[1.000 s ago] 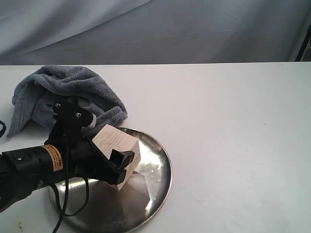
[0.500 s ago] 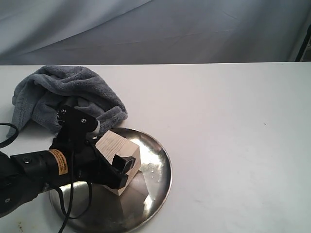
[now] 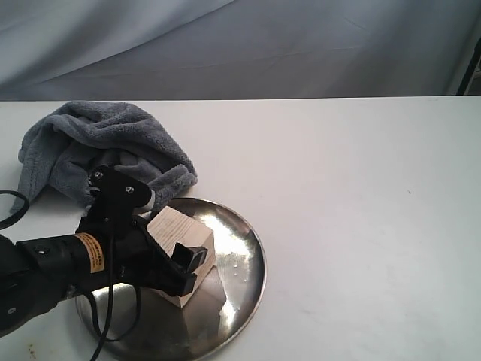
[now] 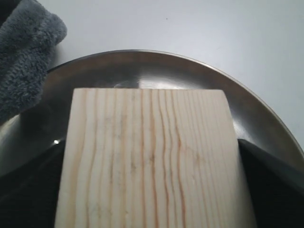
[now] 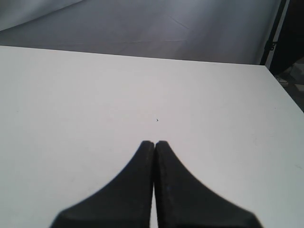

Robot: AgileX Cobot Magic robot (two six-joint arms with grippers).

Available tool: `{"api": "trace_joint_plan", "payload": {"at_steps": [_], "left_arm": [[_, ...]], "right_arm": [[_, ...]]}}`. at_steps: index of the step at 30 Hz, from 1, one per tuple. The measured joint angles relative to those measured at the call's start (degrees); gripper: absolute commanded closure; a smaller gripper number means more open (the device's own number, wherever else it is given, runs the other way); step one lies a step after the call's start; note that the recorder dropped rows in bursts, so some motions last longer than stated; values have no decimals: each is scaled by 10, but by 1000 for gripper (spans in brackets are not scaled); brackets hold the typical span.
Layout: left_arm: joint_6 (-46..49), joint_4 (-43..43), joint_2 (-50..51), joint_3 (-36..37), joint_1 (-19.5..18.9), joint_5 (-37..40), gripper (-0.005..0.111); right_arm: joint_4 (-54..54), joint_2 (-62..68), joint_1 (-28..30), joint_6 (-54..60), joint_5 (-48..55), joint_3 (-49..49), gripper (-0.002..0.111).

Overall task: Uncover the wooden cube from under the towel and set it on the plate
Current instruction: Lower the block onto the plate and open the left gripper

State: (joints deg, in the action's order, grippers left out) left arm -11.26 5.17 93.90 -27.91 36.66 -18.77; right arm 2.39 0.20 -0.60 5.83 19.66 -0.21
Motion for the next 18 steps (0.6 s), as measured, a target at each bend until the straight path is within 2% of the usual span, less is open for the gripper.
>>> {"api": "trace_joint_plan", "payload": {"at_steps": [1,2,3,12,18], "left_arm": [[0,0,0,0,0,0,39],[0,0,0,0,0,0,25],[0,0,0,0,0,0,4],[0,15,-12,-23,0,33,2],[0,16,-107,-23,0,55,2]], "right_arm": [[0,0,0,0,0,0,108],[0,0,0,0,0,0,108],[0,0,0,0,0,0,108],[0,0,0,0,0,0,108],[0,0,0,0,0,0,108]]}}
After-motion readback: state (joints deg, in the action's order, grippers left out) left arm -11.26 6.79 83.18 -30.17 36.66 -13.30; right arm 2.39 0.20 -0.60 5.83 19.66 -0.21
